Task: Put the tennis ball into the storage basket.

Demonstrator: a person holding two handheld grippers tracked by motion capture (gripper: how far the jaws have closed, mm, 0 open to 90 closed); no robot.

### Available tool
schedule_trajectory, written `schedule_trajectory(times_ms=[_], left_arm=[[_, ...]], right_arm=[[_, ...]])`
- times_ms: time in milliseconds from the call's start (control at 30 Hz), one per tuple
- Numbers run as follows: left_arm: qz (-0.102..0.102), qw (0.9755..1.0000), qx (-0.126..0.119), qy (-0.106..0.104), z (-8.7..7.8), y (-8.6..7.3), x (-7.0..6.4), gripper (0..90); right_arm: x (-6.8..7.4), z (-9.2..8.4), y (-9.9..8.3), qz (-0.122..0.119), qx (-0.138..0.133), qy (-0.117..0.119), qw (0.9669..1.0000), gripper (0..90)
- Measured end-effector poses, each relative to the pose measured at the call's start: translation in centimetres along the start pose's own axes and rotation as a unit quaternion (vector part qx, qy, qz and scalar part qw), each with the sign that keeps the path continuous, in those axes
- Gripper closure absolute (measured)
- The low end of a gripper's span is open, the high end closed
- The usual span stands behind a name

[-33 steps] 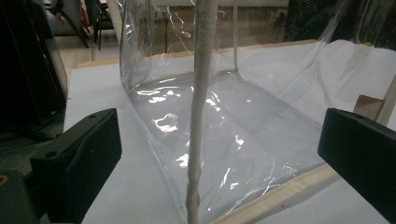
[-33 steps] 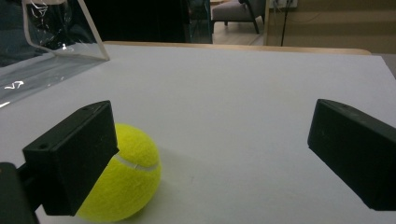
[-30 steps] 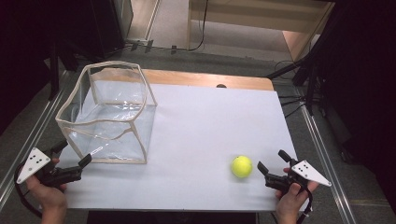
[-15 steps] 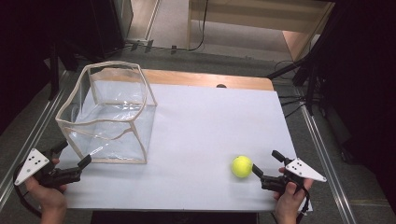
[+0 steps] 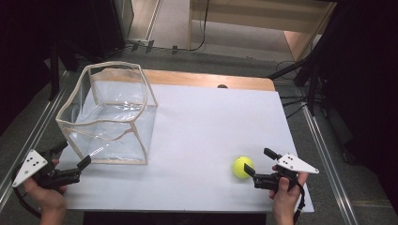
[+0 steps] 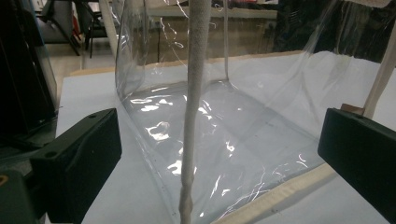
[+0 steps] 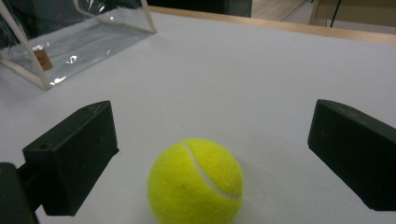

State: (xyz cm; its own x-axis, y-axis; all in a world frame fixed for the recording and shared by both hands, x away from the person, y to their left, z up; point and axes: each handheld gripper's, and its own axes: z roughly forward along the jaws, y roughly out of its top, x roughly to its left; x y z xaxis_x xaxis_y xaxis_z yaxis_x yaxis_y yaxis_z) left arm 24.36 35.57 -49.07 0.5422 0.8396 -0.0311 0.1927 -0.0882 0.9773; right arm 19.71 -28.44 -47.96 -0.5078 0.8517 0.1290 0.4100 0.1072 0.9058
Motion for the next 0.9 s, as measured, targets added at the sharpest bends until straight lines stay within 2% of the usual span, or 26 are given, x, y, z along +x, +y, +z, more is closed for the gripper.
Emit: schedule_trajectory(times_ms=[33, 67, 100, 133, 200, 233, 267, 300, 400, 433, 467, 500, 567, 600, 633, 667, 700, 733, 767, 833, 900], left_arm=[[-0.001, 1.0, -0.001, 0.0, 0.1, 0.0, 0.0, 0.0], [0.001, 1.0, 0.0, -0.002, 0.1, 0.0, 0.0, 0.0], [0.001, 1.0, 0.001, -0.001, 0.1, 0.0, 0.0, 0.0], [0.001, 1.0, 0.001, -0.001, 0.2, 0.0, 0.0, 0.0], [0.005, 1.0, 0.003, 0.0, 0.2, 0.0, -0.1, 0.0], [0.011, 0.9999, 0.003, 0.0, 0.1, 0.0, -0.2, 0.0], [0.013, 0.9999, 0.003, 0.0, 0.2, 0.1, -0.3, 0.0], [0.014, 0.9999, 0.006, 0.001, 0.2, 0.1, -0.4, 0.0], [0.015, 0.9999, 0.003, 0.0, 0.1, 0.0, -0.3, 0.0], [0.01, 1.0, 0.0, 0.0, 0.0, 0.0, -0.3, 0.0], [0.008, 1.0, -0.002, -0.001, 0.0, 0.0, -0.3, 0.0], [0.007, 1.0, -0.002, 0.0, 0.0, 0.0, -0.3, 0.0], [0.008, 1.0, -0.001, -0.001, 0.0, 0.0, -0.2, 0.0], [0.008, 1.0, -0.002, 0.0, 0.0, 0.0, -0.1, 0.0], [0.005, 1.0, -0.003, 0.0, 0.0, 0.0, -0.1, 0.0], [0.003, 1.0, -0.001, 0.002, 0.0, 0.0, -0.1, 0.0], [0.001, 1.0, -0.003, 0.002, 0.0, 0.0, 0.0, 0.0], [-0.002, 1.0, -0.006, 0.0, 0.0, 0.0, 0.0, 0.0], [-0.002, 1.0, -0.006, 0.0, 0.0, 0.0, 0.0, 0.0], [-0.003, 1.0, -0.007, 0.0, -0.1, 0.0, 0.0, 0.0], [-0.002, 1.0, -0.007, -0.002, -0.1, 0.0, 0.0, 0.0]], right_arm=[[0.2, 0.2, 0.1, -0.002, 0.012, -0.003, 0.9999, 0.4], [0.2, 0.2, 0.1, -0.002, 0.012, -0.003, 0.9999, 0.4], [0.5, 0.6, 0.1, -0.016, 0.028, -0.011, 0.9994, 0.4], [0.6, 0.8, 0.1, -0.016, 0.037, -0.012, 0.9991, 0.4], [0.6, 1.0, 0.1, -0.014, 0.043, -0.012, 0.9989, 0.5], [0.6, 1.1, 0.1, -0.007, 0.051, -0.005, 0.9987, 0.5], [0.6, 1.6, 0.2, -0.004, 0.072, 0.001, 0.9974, 0.5], [0.6, 1.6, 0.2, -0.004, 0.072, 0.001, 0.9974, 0.5], [0.6, 2.3, 0.1, 0.007, 0.099, -0.001, 0.995, 0.5], [0.6, 2.5, 0.1, 0.009, 0.105, -0.001, 0.9944, 0.4], [0.6, 2.7, 0.1, 0.005, 0.112, -0.002, 0.9937, 0.5], [0.6, 3.0, 0.1, 0.001, 0.132, 0.001, 0.9912, 0.5], [0.6, 3.2, 0.1, -0.001, 0.139, 0.004, 0.9903, 0.5], [0.6, 3.5, 0.0, 0.003, 0.16, 0.003, 0.987, 0.5], [0.6, 3.5, 0.0, 0.003, 0.16, 0.003, 0.987, 0.5], [0.5, 3.8, -0.2, -0.001, 0.175, 0.004, 0.9846, 0.5], [0.5, 3.8, -0.2, -0.001, 0.175, 0.004, 0.9846, 0.5], [0.5, 4.1, -0.4, -0.001, 0.184, 0.003, 0.9829, 0.5], [0.5, 4.1, -0.4, -0.001, 0.184, 0.003, 0.9829, 0.5], [0.6, 4.2, -0.6, 0.0, 0.195, 0.003, 0.9808, 0.6], [0.6, 4.4, -0.6, -0.005, 0.198, 0.004, 0.9802, 0.6]])
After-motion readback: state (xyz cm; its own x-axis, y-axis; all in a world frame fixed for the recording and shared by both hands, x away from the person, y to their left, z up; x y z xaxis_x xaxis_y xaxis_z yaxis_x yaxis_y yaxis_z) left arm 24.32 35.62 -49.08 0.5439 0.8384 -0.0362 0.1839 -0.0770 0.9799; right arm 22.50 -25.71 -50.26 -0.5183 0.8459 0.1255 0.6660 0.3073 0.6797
